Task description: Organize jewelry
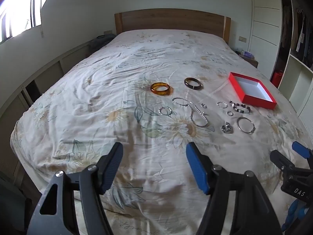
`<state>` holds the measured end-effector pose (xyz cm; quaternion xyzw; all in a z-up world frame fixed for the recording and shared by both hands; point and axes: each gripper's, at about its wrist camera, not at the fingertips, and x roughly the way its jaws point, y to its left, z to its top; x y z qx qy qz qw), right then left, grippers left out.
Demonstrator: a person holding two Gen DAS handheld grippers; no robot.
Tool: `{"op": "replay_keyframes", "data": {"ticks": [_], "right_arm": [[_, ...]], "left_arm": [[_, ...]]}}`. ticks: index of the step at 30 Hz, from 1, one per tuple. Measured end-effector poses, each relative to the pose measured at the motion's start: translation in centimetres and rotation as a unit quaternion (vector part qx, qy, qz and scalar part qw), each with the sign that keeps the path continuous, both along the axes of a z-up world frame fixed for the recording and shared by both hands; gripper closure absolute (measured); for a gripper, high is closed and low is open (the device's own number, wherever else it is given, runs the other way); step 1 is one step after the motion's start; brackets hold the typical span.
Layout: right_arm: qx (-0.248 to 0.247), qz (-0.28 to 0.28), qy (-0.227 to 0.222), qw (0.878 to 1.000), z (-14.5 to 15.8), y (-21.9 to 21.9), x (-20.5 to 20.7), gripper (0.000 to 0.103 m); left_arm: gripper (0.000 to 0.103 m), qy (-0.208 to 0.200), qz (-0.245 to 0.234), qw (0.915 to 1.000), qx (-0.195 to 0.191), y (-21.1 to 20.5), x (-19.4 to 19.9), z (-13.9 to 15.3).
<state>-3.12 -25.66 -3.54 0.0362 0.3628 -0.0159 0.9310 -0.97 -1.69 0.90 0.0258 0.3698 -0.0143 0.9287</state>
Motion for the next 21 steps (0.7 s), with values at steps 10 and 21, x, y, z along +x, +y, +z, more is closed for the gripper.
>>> {"op": "replay_keyframes", "data": {"ticks": [10,21], "right_arm": [[0.002,0.002,0.009,1.0,-1.3,-0.6,1.9,0.011],[0.008,0.007,0.026,1.0,-2.7,-1.8,4.1,0.026]], "left_arm": [[0.038,0.026,-0.004,0.9996,0.006,-0.4,2.3,-2.0],[0.038,0.057,-0.013,0.9981,0.023,-1.1,4.8,-3.9]]}}
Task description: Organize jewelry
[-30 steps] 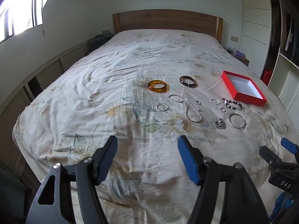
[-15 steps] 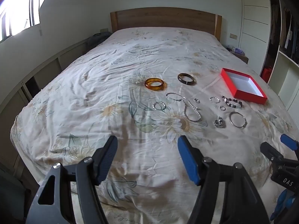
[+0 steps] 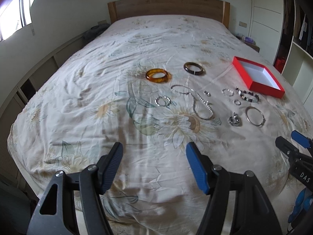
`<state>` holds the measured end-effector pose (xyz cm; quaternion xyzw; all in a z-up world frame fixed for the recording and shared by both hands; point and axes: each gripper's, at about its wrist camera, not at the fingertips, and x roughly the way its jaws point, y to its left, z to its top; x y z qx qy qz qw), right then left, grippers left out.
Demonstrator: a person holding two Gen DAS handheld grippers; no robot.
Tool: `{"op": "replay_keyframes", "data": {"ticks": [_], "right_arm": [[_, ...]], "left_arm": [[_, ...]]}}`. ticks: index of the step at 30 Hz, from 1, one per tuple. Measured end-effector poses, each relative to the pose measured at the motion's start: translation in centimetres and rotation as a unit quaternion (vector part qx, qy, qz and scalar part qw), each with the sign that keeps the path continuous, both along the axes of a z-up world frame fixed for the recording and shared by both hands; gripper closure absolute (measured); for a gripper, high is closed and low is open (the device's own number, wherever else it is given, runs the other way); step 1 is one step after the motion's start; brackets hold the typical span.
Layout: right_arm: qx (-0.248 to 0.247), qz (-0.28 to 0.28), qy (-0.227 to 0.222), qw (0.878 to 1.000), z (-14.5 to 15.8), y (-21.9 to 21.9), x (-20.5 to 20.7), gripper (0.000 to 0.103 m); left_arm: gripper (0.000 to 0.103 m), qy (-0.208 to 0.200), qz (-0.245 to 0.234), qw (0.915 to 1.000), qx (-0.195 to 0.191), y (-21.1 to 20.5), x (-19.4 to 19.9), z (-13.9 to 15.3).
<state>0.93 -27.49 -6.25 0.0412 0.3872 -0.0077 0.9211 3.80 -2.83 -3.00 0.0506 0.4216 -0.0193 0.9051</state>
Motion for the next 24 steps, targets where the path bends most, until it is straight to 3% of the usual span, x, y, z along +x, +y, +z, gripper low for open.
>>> {"op": "replay_keyframes", "data": {"ticks": [10,24], "right_arm": [[-0.001,0.009,0.007,1.0,-1.0,-0.6,0.9,0.029],[0.018,0.011,0.025,0.999,-2.6,-3.3,3.1,0.049]], "left_arm": [[0.038,0.027,-0.004,0.9996,0.007,-0.6,1.1,-1.5],[0.039,0.056,-0.014,0.9982,-0.017,-2.1,3.1,-3.0]]}}
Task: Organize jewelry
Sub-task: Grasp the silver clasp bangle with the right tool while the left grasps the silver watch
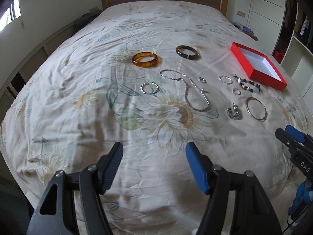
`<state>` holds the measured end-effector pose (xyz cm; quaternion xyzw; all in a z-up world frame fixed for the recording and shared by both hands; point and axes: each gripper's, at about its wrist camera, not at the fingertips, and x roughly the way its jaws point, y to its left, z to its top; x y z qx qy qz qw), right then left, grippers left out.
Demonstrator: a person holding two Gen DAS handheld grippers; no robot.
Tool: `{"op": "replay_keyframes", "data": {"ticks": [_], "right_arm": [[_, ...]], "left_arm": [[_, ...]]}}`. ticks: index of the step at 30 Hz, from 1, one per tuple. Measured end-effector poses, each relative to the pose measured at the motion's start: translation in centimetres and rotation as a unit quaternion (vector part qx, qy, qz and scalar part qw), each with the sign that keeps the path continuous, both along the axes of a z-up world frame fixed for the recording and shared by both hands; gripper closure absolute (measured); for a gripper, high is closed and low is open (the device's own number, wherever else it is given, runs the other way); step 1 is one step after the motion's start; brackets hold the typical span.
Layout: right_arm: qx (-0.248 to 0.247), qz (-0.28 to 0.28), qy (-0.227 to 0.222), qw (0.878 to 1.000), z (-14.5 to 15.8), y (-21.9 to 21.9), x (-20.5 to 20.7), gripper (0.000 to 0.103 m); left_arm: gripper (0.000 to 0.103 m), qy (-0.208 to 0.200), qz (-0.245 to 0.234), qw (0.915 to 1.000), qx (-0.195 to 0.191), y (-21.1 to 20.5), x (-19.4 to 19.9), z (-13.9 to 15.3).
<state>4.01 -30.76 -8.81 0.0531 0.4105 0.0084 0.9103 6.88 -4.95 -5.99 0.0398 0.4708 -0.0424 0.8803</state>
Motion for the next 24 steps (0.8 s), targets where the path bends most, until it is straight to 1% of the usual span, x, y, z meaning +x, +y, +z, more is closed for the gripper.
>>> {"op": "replay_keyframes", "data": {"ticks": [4,7,16,17,19,21,22,24], "right_arm": [[0.004,0.003,0.001,1.0,-0.3,-0.7,0.8,0.05],[0.007,0.006,0.003,1.0,-0.5,-1.1,1.5,0.053],[0.014,0.008,0.009,1.0,-1.4,-2.1,3.3,0.058],[0.016,0.01,0.011,1.0,-1.5,-2.1,3.5,0.06],[0.021,0.013,0.014,1.0,-1.7,-2.3,3.7,0.065],[0.027,0.013,0.016,0.999,-2.0,-2.5,4.0,0.069],[0.032,0.013,0.018,0.999,-2.1,-2.7,4.2,0.07],[0.04,0.015,0.021,0.999,-2.3,-3.1,4.7,0.077]], "left_arm": [[0.039,-0.001,-0.007,1.0,-0.005,-0.7,0.7,0.0],[0.039,0.002,-0.013,0.9999,-0.003,-1.4,1.2,-0.3],[0.039,0.011,-0.015,0.9998,-0.003,-2.3,2.8,-1.4],[0.04,0.012,-0.018,0.9998,-0.004,-2.4,2.8,-1.6],[0.045,0.016,-0.024,0.9996,-0.007,-2.8,2.9,-1.8],[0.056,0.023,-0.036,0.9989,-0.017,-3.4,3.1,-2.1],[0.057,0.026,-0.042,0.9985,-0.022,-3.7,3.2,-2.2],[0.059,0.031,-0.053,0.9976,-0.033,-4.3,3.4,-2.3]]}}
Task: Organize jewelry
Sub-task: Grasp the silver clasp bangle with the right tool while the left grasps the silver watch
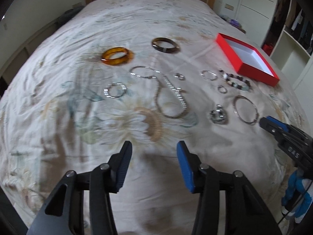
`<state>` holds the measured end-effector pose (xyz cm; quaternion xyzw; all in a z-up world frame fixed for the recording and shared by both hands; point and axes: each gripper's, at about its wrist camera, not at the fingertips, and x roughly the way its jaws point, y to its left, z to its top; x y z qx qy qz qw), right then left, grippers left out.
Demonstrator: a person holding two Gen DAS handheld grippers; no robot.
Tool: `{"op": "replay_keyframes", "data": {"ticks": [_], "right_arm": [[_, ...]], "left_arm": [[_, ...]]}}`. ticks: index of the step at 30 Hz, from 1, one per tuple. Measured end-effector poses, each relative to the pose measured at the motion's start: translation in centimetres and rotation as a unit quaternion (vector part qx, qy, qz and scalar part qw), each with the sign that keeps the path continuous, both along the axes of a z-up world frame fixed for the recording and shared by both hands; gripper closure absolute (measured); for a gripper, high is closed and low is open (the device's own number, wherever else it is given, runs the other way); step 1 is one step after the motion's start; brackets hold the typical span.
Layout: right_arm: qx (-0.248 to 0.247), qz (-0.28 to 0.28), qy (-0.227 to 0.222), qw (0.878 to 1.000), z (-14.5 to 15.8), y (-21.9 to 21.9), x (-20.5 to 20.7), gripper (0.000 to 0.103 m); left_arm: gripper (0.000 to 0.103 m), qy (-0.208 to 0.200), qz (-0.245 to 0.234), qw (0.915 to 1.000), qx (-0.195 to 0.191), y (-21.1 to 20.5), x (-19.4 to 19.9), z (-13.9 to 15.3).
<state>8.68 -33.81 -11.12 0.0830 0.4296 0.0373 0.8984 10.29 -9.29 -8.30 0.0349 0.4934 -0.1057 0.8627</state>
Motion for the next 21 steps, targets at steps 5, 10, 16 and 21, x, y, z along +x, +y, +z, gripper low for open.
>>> {"op": "replay_keyframes", "data": {"ticks": [5,10,16,21], "right_arm": [[0.016,-0.003,0.005,1.0,-0.4,-0.9,1.6,0.081],[0.029,-0.003,0.025,0.999,-1.1,-1.9,3.9,0.081],[0.019,0.02,0.049,0.998,-2.5,-2.1,5.5,0.08],[0.018,0.034,0.06,0.997,-3.7,-2.3,6.3,0.083]], "left_arm": [[0.064,0.006,-0.034,0.9991,-0.026,-2.4,1.0,-0.1],[0.064,0.013,-0.064,0.9967,-0.049,-5.4,2.7,-0.6],[0.064,0.021,-0.084,0.9953,-0.042,-8.6,4.5,-2.3],[0.063,0.032,-0.09,0.9952,-0.022,-10.0,5.8,-4.5]]}}
